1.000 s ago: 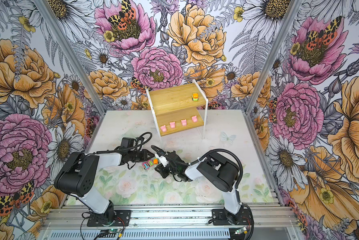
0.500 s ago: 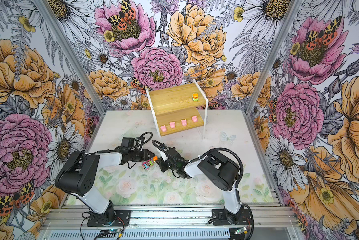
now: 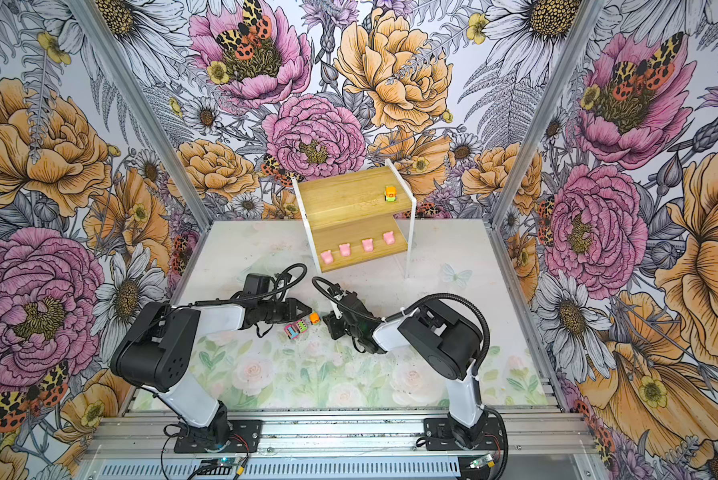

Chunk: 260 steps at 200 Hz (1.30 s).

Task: Place and organize the plastic toys onto the shelf
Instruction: 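Lower the right gripper around the second orange-and-green truck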

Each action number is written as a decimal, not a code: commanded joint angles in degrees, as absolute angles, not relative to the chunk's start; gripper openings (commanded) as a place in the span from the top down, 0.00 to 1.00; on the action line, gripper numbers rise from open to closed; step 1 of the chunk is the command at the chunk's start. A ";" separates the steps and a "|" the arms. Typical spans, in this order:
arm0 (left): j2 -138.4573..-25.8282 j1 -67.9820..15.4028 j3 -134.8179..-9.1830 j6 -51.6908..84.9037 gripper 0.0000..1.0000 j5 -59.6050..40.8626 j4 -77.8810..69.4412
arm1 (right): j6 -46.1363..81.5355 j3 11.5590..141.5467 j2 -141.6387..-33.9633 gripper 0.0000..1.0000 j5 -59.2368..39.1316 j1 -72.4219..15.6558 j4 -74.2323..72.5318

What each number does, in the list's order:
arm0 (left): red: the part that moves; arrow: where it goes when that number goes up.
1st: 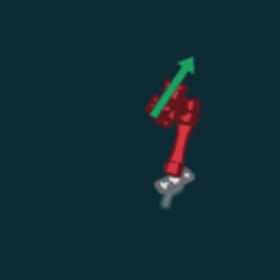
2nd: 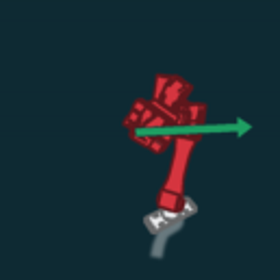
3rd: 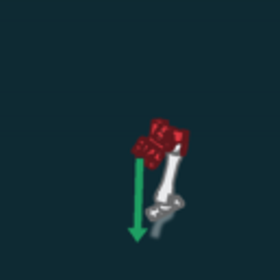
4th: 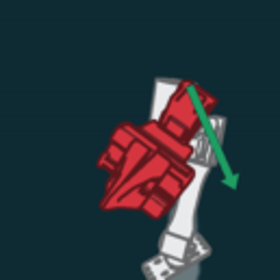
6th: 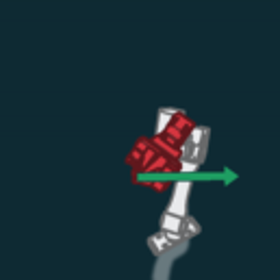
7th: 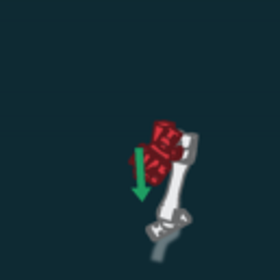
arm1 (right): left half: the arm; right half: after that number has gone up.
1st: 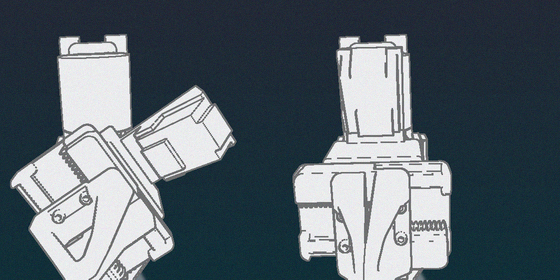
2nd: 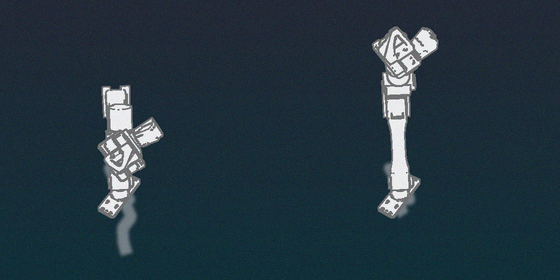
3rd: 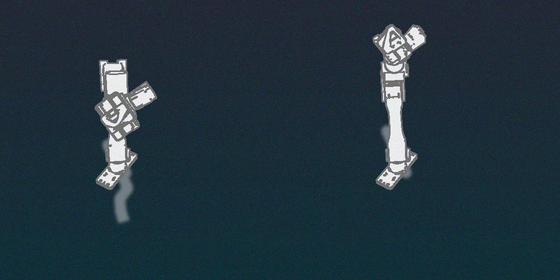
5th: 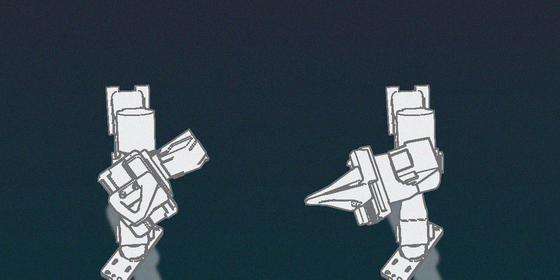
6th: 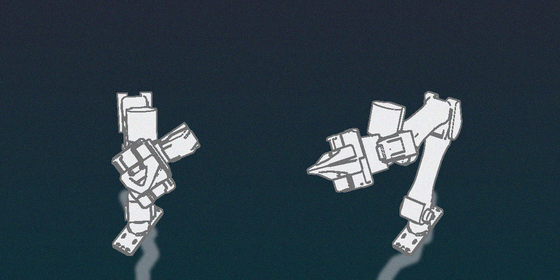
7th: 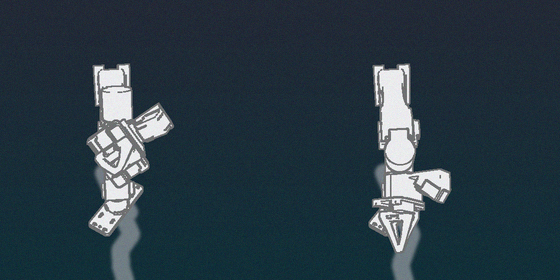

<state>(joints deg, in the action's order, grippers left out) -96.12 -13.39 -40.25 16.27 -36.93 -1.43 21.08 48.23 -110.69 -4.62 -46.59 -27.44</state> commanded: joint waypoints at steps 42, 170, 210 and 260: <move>-97.14 -13.06 -41.42 15.54 0.75 -39.21 -1.06 | 18.55 49.29 -106.02 0.54 -8.31 -47.93 -25.36; -94.56 -8.91 -41.18 17.12 0.74 -40.96 -2.17 | 18.24 57.64 -111.49 0.54 -6.01 -50.95 -19.67; -94.61 -7.37 -40.88 17.39 0.73 -41.66 -3.16 | 17.80 59.31 -113.26 0.55 -4.51 -51.37 -17.49; -96.03 -6.33 -40.52 17.35 0.73 -42.81 -4.82 | 17.68 60.29 -114.76 0.55 -3.26 -51.58 -16.49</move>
<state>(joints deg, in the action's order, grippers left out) -96.18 -7.20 -40.62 17.02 -40.62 -2.24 18.39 58.39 -113.14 -4.91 -51.09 -16.93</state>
